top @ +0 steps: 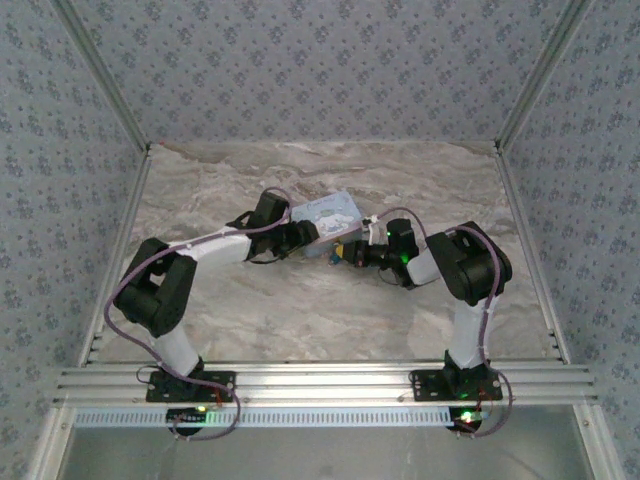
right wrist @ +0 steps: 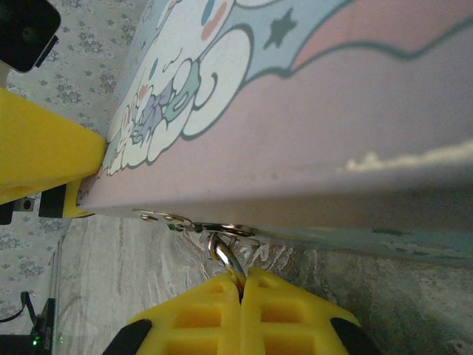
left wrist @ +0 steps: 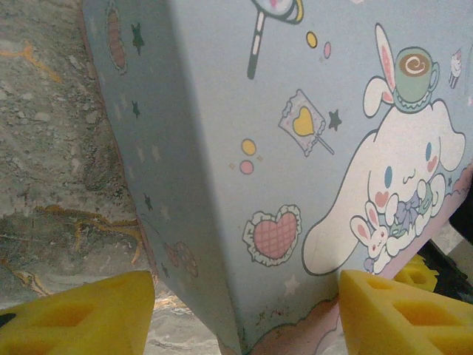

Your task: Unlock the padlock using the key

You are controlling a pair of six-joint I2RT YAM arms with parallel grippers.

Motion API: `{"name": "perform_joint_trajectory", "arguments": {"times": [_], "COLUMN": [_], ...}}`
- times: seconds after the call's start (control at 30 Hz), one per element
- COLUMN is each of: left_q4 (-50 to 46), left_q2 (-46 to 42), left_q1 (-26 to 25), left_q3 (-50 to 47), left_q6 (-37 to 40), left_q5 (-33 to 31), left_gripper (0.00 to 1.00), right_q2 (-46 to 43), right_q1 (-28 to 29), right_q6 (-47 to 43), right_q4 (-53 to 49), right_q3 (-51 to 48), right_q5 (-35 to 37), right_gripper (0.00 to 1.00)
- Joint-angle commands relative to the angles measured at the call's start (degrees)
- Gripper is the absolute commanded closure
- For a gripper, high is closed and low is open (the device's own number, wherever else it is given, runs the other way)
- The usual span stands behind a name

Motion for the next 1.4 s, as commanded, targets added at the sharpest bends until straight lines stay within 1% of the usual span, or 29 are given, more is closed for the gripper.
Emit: {"name": "perform_joint_trajectory", "arguments": {"times": [0.0, 0.4, 0.57, 0.67, 0.83, 0.97, 1.07, 1.13, 1.37], "left_q4": [-5.3, -4.1, -3.8, -3.7, -3.9, -4.6, -4.8, -5.4, -8.7], "left_q2": [-0.7, -1.2, -1.6, -2.5, -4.8, -7.9, -11.4, -14.0, -24.5], "left_q1": [-0.4, -1.2, -1.3, -1.3, -1.1, -0.3, 0.2, 0.7, 1.2], "left_q3": [-2.3, -4.4, -4.6, -4.4, -3.3, -2.5, -2.8, -3.3, -5.8], "left_q6": [-0.5, -1.9, -2.0, -1.8, -1.0, 0.6, 2.3, 3.7, 10.4], "left_q5": [-1.9, -2.0, -1.9, -1.9, -2.3, -3.2, -4.9, -6.9, -18.4], "left_gripper": [0.34, 0.34, 0.34, 0.33, 0.28, 0.25, 0.21, 0.19, 0.08], "right_q2": [0.2, -1.8, -2.6, -3.4, -6.7, -11.8, -17.5, -21.8, -35.8], "right_q1": [-0.4, -1.7, -2.2, -2.5, -3.4, -4.3, -4.6, -4.7, -4.0], "right_q6": [1.5, 9.5, 11.1, 11.2, 8.5, 5.0, 1.8, -2.0, -9.4], "right_q4": [1.8, 6.7, 7.2, 7.0, 2.9, -2.7, -9.7, -15.5, -38.3], "right_q3": [-0.6, -3.2, -3.9, -4.6, -5.7, -6.7, -7.1, -7.1, -4.0], "right_q5": [0.9, 3.5, 5.0, 5.9, 6.7, 7.3, 7.9, 8.5, 10.0], "right_gripper": [1.0, 1.0, 1.0, 1.0, 1.0, 1.0, 1.0, 1.0, 1.0]}}
